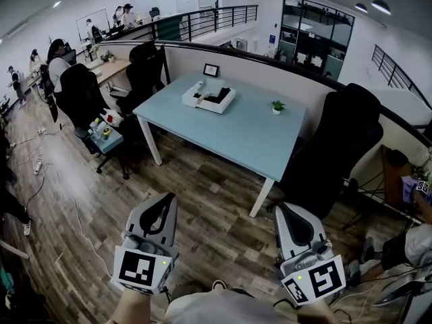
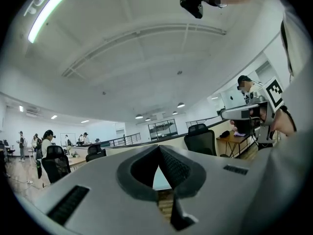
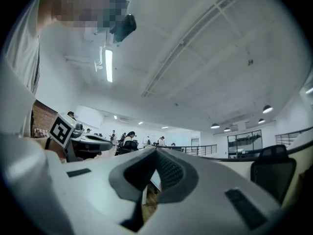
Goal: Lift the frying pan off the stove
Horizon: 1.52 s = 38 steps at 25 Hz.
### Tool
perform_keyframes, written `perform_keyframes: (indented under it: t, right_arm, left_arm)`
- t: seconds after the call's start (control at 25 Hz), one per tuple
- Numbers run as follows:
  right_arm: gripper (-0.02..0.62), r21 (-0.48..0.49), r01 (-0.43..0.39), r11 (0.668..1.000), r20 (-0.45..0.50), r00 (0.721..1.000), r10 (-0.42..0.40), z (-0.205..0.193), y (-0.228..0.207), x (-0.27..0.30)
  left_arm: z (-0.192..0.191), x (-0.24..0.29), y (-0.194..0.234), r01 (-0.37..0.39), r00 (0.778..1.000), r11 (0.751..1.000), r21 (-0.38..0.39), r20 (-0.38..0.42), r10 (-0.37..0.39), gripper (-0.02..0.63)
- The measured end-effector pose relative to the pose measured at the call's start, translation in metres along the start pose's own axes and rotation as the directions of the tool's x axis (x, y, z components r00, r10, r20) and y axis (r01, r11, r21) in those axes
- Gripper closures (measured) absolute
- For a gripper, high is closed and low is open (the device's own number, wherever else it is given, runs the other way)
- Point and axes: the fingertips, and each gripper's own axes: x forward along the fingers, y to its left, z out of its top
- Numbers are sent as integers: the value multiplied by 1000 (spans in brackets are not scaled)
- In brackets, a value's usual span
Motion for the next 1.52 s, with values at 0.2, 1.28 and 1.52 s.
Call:
perform_keyframes:
  t: [0.2, 1.28, 1.52]
  right_arm:
    - [592, 25, -13, 1000, -53, 998, 15, -24, -4, 4]
    - [592, 58, -12, 998, -133, 991, 20, -78, -39, 211]
    - [592, 70, 0, 998, -191, 982, 14, -96, -43, 290]
  left_arm:
    - [-4, 1, -1, -2, 1000, 1000, -25, -5, 2, 399]
    - [-59, 159, 152, -15, 999, 999, -48, -50, 13, 201]
    - [-97, 222, 213, 28, 989, 996, -89, -140, -41, 201]
